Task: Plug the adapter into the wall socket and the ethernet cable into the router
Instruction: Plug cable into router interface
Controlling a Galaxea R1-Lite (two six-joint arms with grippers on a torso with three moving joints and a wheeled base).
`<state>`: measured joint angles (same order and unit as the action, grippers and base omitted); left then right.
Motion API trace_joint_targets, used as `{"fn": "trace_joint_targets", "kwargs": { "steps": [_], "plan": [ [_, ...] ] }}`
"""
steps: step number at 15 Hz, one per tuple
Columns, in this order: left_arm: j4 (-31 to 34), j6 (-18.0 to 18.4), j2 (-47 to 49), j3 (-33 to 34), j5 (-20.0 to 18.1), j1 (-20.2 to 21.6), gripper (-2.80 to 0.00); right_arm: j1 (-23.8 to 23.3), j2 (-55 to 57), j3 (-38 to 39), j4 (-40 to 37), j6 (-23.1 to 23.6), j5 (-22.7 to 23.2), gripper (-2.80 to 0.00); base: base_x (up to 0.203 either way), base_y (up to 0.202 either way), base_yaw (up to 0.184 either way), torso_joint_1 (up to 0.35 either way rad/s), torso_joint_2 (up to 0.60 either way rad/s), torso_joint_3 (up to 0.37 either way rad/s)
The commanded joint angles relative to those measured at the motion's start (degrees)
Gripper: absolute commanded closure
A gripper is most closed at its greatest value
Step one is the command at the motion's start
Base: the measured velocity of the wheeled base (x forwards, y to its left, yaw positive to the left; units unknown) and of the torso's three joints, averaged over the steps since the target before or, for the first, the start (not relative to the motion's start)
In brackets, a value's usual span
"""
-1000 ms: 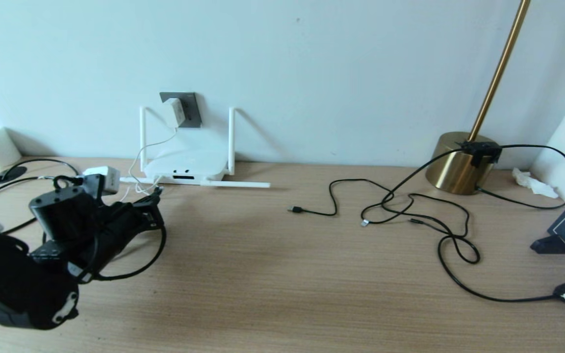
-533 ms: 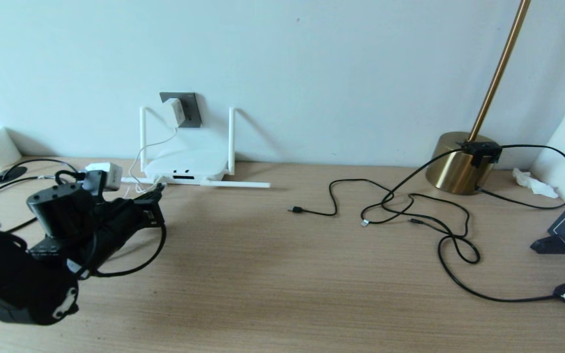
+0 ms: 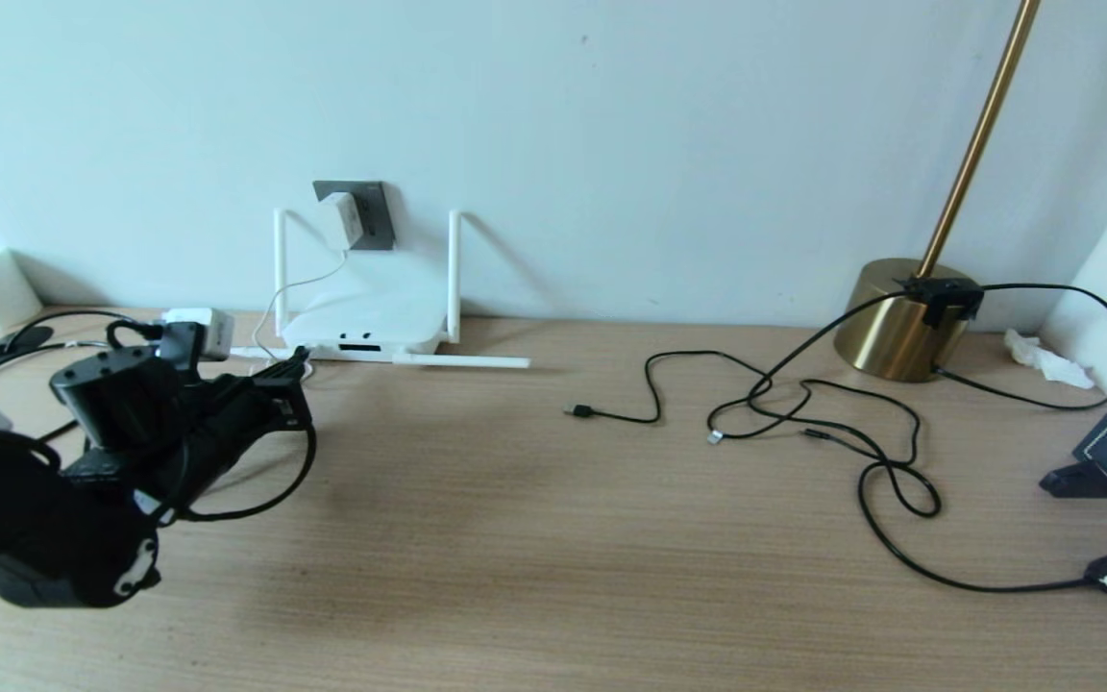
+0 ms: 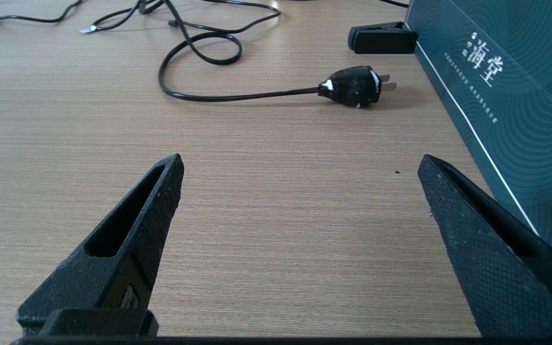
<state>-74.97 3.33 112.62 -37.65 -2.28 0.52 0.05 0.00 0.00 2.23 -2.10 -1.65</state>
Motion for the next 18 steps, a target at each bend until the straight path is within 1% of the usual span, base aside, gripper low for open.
{"fn": "trace_joint_targets", "kwargs": {
  "steps": [1, 5, 7, 10, 14, 18],
  "plan": [
    [-0.79, 0.01, 1.46, -0.32, -0.09, 0.27, 0.0, -0.05, 0.09, 0.62, 0.05, -0.01, -0.02, -2.8, 0.0, 0.0, 0.0, 0.0, 0.0, 0.0],
    [-0.52, 1.15, 1.29, -1.02, -0.19, 0.18, 0.0, 0.03, 0.0, 0.62, 0.05, -0.01, -0.02, -2.8, 0.0, 0.0, 0.0, 0.0, 0.0, 0.0],
    [-0.52, 1.15, 1.46, -0.85, -0.44, 0.09, 0.0, -0.01, 0.0, 0.62, 0.05, -0.01, -0.02, -2.8, 0.0, 0.0, 0.0, 0.0, 0.0, 0.0],
    [-0.7, 0.78, 1.57, -0.25, -0.44, -0.35, 0.0, 0.04, 0.0, 0.62, 0.05, -0.01, -0.02, -2.8, 0.0, 0.0, 0.0, 0.0, 0.0, 0.0],
    [-0.79, -0.69, 1.37, -0.2, -0.44, -0.44, 0.0, 0.01, 0.0, 0.62, 0.05, -0.01, -0.02, -2.8, 0.0, 0.0, 0.0, 0.0, 0.0, 0.0],
    [-0.96, -0.95, 1.6, 0.24, -0.44, -1.0, 0.0, 0.02, 0.0, 0.62, 0.05, -0.01, -0.02, -2.8, 0.0, 0.0, 0.0, 0.0, 0.0, 0.0]
  ]
}}
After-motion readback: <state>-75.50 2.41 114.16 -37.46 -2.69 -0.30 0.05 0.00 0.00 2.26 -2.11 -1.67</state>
